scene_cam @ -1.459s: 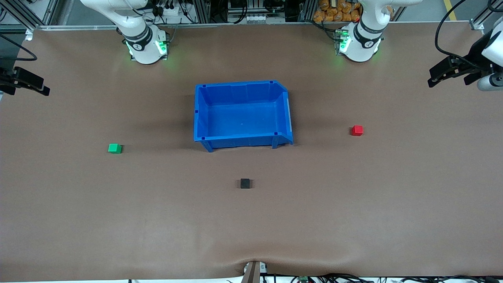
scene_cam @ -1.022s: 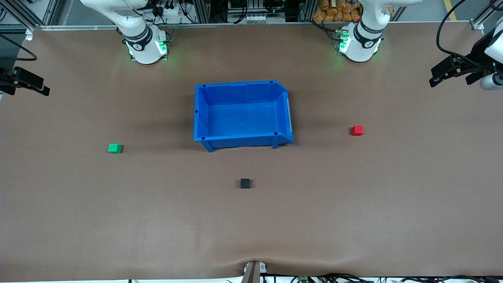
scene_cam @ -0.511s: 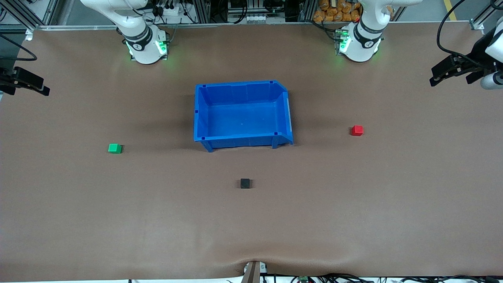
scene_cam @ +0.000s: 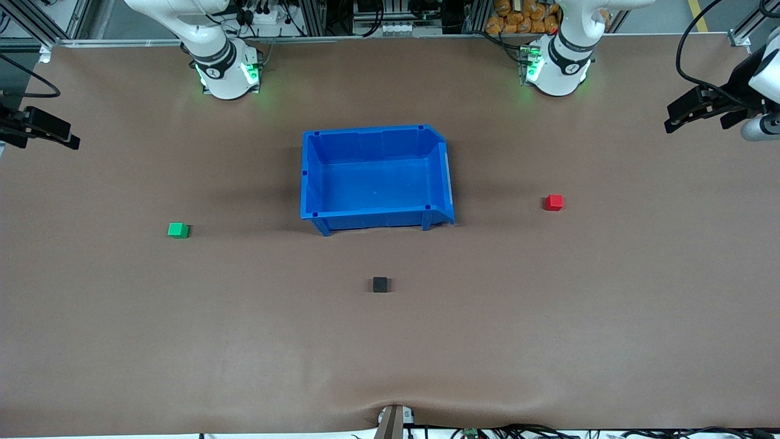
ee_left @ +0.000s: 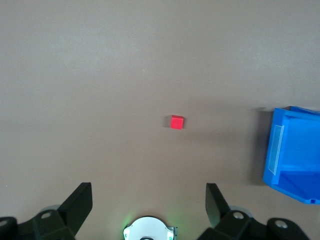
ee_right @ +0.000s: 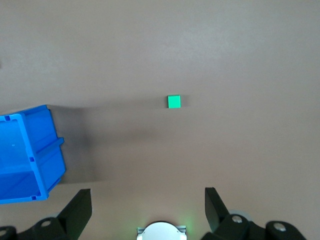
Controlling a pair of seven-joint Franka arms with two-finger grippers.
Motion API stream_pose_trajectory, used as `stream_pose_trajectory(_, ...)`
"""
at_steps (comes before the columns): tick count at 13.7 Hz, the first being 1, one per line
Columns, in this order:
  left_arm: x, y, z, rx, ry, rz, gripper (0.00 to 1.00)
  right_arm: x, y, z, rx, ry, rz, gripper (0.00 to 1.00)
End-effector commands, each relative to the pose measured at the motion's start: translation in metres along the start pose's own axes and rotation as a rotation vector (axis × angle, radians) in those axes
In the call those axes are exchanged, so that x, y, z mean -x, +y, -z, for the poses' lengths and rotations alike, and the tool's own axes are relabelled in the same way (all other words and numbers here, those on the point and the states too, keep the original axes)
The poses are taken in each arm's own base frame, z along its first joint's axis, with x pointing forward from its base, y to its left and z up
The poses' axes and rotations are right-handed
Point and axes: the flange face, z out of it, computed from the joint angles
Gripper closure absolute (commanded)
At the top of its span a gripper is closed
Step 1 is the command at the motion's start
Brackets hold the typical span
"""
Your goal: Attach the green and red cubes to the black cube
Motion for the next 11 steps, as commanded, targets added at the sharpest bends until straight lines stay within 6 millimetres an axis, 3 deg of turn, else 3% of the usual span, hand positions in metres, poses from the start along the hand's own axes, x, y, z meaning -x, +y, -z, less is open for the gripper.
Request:
stream_pose_trajectory(1,-0.002,-0.002,-0.012,0.004,-0.028,0.024,0.00,-0.002,0.005,-0.020,-0.004,-0.027,-0.002,0.00)
stream_pose_trajectory(5,-0.008,0.001,-0.048,-0.001,-0.052,0.075,0.00,-0.010,0.015,-0.055,-0.006,-0.038,-0.020,0.00)
stream_pose_trajectory(11,-0.016,0.007,-0.116,-0.001,-0.051,0.065,0.00,-0.022,0.027,-0.130,-0.007,-0.029,-0.030,0.00)
